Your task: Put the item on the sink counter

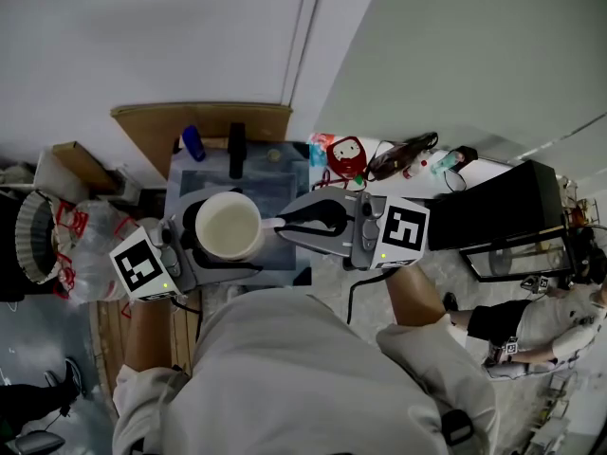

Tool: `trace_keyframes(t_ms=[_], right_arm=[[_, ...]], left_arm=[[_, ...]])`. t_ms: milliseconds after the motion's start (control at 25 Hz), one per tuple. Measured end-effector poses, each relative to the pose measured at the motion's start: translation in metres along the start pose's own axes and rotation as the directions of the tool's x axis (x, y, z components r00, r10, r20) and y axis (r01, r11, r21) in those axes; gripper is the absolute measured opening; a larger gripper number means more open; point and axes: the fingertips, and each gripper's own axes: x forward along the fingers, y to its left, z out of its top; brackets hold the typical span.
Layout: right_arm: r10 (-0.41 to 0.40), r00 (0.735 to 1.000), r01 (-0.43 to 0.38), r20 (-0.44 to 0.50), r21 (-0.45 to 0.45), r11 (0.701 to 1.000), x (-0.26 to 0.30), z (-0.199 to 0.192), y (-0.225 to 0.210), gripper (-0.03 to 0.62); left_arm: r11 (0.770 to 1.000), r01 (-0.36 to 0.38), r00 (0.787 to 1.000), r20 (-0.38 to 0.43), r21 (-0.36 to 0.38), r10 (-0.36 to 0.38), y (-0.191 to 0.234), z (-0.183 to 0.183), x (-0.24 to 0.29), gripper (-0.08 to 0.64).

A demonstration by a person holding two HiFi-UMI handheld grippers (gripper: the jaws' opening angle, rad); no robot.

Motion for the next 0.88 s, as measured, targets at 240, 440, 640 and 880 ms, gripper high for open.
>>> trace_keyframes(t_ms=[240, 440, 640, 880], right_arm=[[-0.025, 0.999, 0.025, 0.033, 0.008, 1.000, -0.010, 0.006, -0.005, 0.041], [-0.054, 0.997, 0.053, 0.054, 0.009, 0.999, -0.017, 0.008, -0.009, 0.041], [-0.094, 0.992, 0.093, 0.079, 0.022, 0.995, -0.029, 0.013, -0.023, 0.041], [-0.119, 0.989, 0.116, 0.091, 0.028, 0.993, -0.034, 0.014, -0.031, 0.041]], left_arm=[[1.000, -0.015, 1.000, 0.013, 0.005, 0.015, 0.003, 0.003, -0.001, 0.459], [0.999, -0.037, 0.999, 0.020, 0.003, 0.037, 0.007, 0.004, -0.007, 0.433], [0.996, -0.087, 0.996, 0.037, -0.002, 0.087, 0.021, 0.007, -0.014, 0.352], [0.995, -0.100, 0.994, 0.033, -0.009, 0.100, 0.025, 0.007, -0.017, 0.324]])
